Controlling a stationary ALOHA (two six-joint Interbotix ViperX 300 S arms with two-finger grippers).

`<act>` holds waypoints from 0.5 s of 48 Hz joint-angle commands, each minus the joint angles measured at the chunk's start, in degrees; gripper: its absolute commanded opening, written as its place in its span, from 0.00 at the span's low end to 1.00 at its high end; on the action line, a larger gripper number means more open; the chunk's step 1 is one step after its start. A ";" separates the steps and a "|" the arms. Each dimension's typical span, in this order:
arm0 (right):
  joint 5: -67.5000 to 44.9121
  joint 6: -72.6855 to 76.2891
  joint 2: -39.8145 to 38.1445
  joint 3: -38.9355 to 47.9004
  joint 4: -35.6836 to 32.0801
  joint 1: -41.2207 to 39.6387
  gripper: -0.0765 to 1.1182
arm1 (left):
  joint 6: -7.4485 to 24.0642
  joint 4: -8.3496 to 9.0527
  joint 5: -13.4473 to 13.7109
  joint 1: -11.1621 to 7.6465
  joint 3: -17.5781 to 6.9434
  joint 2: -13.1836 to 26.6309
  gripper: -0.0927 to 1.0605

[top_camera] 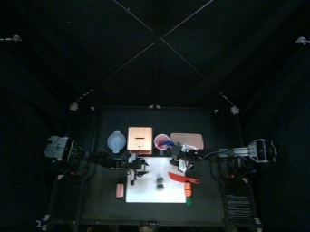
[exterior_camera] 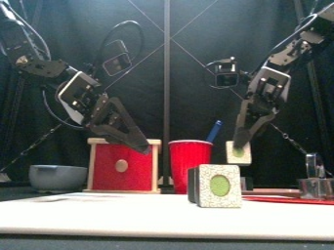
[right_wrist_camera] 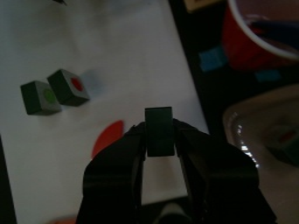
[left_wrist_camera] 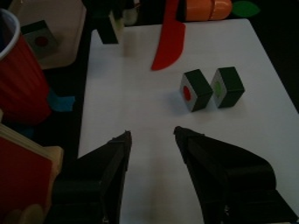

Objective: Place sushi on board then cut the sushi with the knife then place the pieces on the plate
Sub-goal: Place the 4 sushi pieces on the plate

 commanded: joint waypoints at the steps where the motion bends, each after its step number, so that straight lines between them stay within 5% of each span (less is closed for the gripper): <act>1: 0.79 -0.09 -6.15 2.37 -0.79 -3.78 0.56 | 0.18 0.00 -0.18 0.70 -0.79 -0.53 0.79; 10: 1.58 -0.09 -11.25 5.80 -5.45 -13.01 0.56 | 0.18 0.09 -0.26 0.97 -0.88 -0.53 0.79; 24: 0.44 -0.09 -8.35 8.53 -10.20 -22.15 0.56 | 0.18 0.00 -0.18 1.05 -0.97 -0.53 0.79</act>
